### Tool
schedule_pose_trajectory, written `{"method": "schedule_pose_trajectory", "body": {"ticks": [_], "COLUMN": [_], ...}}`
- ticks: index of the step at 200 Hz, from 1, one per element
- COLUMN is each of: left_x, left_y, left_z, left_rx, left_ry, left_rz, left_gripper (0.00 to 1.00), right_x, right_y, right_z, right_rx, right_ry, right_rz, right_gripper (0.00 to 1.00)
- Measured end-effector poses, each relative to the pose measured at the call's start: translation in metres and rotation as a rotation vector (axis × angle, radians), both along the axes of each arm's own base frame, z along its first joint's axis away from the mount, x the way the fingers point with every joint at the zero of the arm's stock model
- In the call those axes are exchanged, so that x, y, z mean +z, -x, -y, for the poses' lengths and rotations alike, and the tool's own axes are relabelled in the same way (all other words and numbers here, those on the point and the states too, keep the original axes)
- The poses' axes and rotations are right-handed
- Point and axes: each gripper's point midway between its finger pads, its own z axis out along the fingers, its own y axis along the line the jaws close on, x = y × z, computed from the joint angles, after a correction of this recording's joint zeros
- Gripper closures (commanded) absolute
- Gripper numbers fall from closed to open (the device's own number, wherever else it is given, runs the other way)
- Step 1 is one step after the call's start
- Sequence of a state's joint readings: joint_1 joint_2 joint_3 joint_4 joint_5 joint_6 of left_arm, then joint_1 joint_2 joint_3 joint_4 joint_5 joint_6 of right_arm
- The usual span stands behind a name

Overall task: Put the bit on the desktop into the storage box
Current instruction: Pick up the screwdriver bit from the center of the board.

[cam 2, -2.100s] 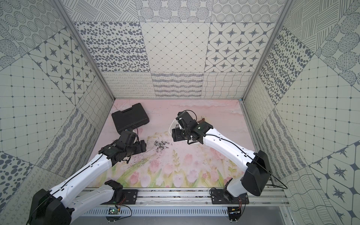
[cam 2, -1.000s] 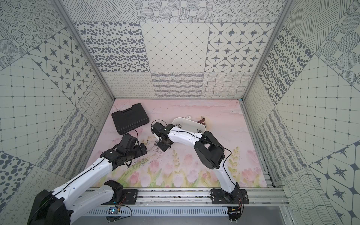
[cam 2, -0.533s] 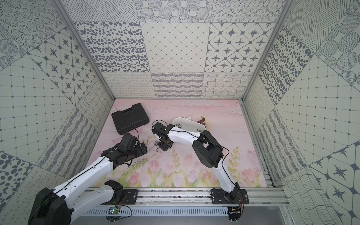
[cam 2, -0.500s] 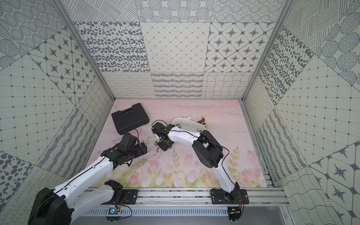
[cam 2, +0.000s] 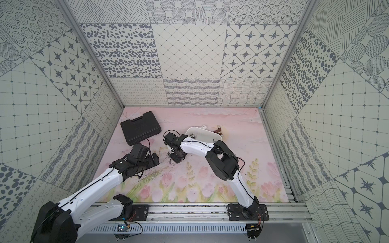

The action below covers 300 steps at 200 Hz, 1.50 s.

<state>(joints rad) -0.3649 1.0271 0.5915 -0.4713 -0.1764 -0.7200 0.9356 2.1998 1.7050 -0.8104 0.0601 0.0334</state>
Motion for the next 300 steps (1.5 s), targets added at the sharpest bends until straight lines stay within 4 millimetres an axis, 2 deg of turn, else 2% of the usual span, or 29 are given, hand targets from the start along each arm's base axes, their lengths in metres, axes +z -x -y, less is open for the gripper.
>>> {"method": "schedule_pose_trajectory", "body": {"ticks": [83, 115, 165, 230, 253, 300], "left_x": [-0.002, -0.003, -0.002, 0.0, 0.002, 0.006], "left_y": [0.0, 0.0, 0.0, -0.001, -0.002, -0.004], "left_z": [0.0, 0.0, 0.0, 0.0, 0.001, 0.002], "left_rx": [0.0, 0.0, 0.0, 0.0, 0.0, -0.009], "left_ry": [-0.003, -0.003, -0.003, -0.001, 0.002, 0.005], "left_rz": [-0.008, -0.009, -0.006, 0.0, 0.007, 0.019], "left_gripper": [0.01, 0.01, 0.01, 0.01, 0.01, 0.01], "right_x": [-0.003, -0.003, -0.002, -0.001, 0.007, 0.047], "right_y": [0.002, 0.004, 0.006, 0.014, 0.017, 0.015], "right_z": [0.0, -0.001, -0.002, 0.013, 0.016, 0.013], "right_rx": [-0.009, -0.011, -0.017, -0.038, -0.052, -0.075], "right_ry": [-0.011, -0.016, -0.025, 0.005, -0.002, -0.087], "right_rz": [-0.005, -0.003, 0.008, -0.006, -0.011, 0.019], "right_gripper": [0.76, 0.82, 0.85, 0.86, 0.86, 0.87]}}
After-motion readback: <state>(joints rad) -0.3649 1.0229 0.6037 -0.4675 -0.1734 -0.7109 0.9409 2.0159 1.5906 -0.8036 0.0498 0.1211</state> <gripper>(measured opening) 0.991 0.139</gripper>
